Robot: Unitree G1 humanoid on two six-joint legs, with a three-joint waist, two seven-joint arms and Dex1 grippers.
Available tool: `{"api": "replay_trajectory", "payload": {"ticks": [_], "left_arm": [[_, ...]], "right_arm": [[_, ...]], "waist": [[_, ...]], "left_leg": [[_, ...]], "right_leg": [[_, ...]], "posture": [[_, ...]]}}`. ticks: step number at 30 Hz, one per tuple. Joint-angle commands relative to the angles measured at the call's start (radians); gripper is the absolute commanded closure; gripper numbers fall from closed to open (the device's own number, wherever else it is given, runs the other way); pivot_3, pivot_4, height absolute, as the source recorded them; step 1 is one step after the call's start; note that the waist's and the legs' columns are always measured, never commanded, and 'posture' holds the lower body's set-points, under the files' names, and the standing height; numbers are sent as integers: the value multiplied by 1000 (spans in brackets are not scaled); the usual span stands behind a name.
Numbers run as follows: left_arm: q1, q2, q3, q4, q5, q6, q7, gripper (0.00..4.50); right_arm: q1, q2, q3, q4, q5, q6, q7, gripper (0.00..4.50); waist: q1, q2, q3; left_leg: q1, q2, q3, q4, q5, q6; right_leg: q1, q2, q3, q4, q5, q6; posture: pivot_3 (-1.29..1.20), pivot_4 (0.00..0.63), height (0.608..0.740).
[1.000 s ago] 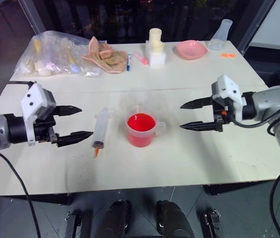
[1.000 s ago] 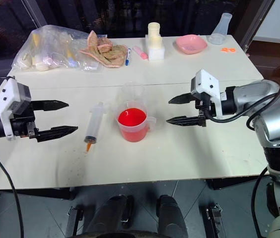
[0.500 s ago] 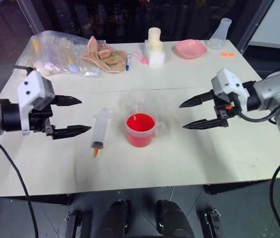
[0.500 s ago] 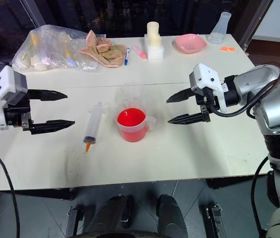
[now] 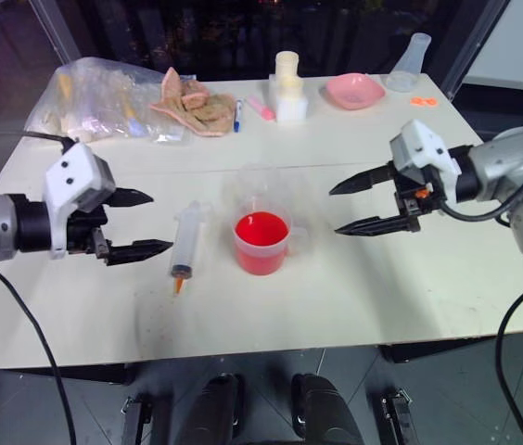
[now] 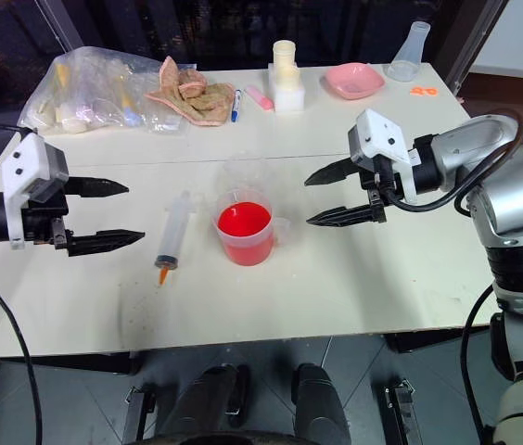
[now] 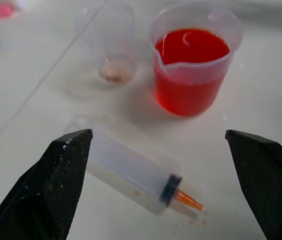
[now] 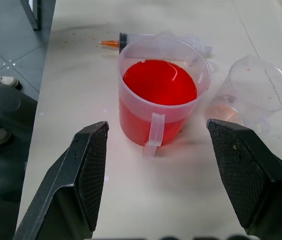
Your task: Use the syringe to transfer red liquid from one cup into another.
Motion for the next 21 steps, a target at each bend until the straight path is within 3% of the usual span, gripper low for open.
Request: {"api": "replay_trajectory", "payload": {"ticks": [1,4,7,12,15,18,21], "left_arm": [[-68,-15,-22,24,62,18,111,47],[-240,-127,-81,92,72,175,301,47],[-358,-176,-159,98,132,292,415,47],[-619,-357,-175,269,149,686,570,47],[-787,-345,-308,472,118,769,627,47],[-931,-317,-449,688,1,769,633,47],[-1069,-328,-676,835,-30,769,630,47]], "right_arm": [[-22,12,-14,-24,10,-14,-8,1226],[-12,22,-11,-14,1,-32,-12,1226],[-3,34,-12,-8,-4,-47,-16,1226],[-1,56,-18,2,-4,-64,-23,1226],[10,63,-21,7,-9,-81,-28,1226],[20,67,-24,8,-11,-92,-36,1226],[25,69,-32,11,-14,-107,-45,1226]], "waist": [[1,0,0],[10,0,0],[6,-2,1],[4,-2,1],[0,-3,1],[-3,-3,1],[-2,-3,1]], "left_leg": [[0,0,0,0,0,0],[0,0,0,1,0,0],[0,-1,-2,3,0,0],[0,-2,-1,4,0,1],[0,-2,-1,4,1,0],[0,-2,0,4,2,-3],[0,-3,0,5,3,-5]], "right_leg": [[0,0,0,0,0,0],[1,0,0,0,0,0],[2,1,-2,1,1,2],[1,1,0,2,2,3],[0,1,0,4,2,3],[-2,1,1,9,2,3],[-4,0,1,12,2,3]], "posture": [[0,150,740],[0,150,740],[0,150,740],[0,150,740],[0,150,740],[0,150,740],[0,150,740]]}}
